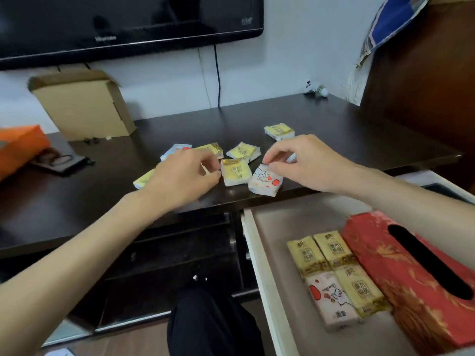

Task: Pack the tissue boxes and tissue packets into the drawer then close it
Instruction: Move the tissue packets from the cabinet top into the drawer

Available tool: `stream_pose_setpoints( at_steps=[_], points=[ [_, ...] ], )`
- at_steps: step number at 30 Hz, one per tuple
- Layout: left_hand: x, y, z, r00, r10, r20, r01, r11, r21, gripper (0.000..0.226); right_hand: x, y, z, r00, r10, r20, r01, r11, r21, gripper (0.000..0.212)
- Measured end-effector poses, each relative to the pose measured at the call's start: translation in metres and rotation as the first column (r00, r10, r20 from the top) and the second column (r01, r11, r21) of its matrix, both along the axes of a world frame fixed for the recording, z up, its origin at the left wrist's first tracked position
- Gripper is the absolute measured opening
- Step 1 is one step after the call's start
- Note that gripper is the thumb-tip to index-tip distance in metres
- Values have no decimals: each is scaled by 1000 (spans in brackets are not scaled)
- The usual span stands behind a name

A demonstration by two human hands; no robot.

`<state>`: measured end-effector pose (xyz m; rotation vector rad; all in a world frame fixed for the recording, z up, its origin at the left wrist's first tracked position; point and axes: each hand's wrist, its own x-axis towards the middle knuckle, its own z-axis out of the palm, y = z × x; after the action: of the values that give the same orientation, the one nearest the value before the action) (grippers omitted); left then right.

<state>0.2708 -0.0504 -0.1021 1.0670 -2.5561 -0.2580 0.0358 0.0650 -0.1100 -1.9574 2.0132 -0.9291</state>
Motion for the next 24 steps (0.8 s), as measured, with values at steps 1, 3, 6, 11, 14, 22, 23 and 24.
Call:
stream_pose_setpoints(
  at_steps=[1, 3, 6, 11, 14, 22, 23, 24],
  points=[
    [2, -15, 0, 999, 35, -11, -35, 999, 4, 4, 4, -16, 1, 1000, 13, 18, -13, 1000, 25, 16],
    [3, -43, -1, 994, 98, -43, -98, 995, 1, 8, 14, -43, 2, 999, 40, 23, -42, 995, 85, 17],
    [-4, -79, -3, 987, 148, -67, -146, 989, 26, 11, 27, -74, 0, 991, 75, -114, -55, 984, 170, 32],
    [-9, -129, -1, 993, 120, 3, -120, 991, 66, 11, 44, -102, 0, 986, 117, -123, -96, 981, 166, 36],
    [-9, -146, -4, 996, 88, 16, -89, 992, 85, 19, 61, -112, -6, 975, 94, -202, -61, 985, 163, 49],
    [-29, -164, -10, 993, -20, 113, 5, 992, 128, 31, 99, -113, -27, 862, 0, -507, -35, 998, -59, 43],
    [-32, -164, -10, 993, -17, 114, 4, 994, 114, 32, 96, -110, -24, 878, 1, -478, -34, 998, -60, 38],
    [-33, -164, -10, 993, -11, 116, -1, 995, 102, 34, 90, -106, -20, 901, 2, -433, -20, 999, -38, 37]
  ],
)
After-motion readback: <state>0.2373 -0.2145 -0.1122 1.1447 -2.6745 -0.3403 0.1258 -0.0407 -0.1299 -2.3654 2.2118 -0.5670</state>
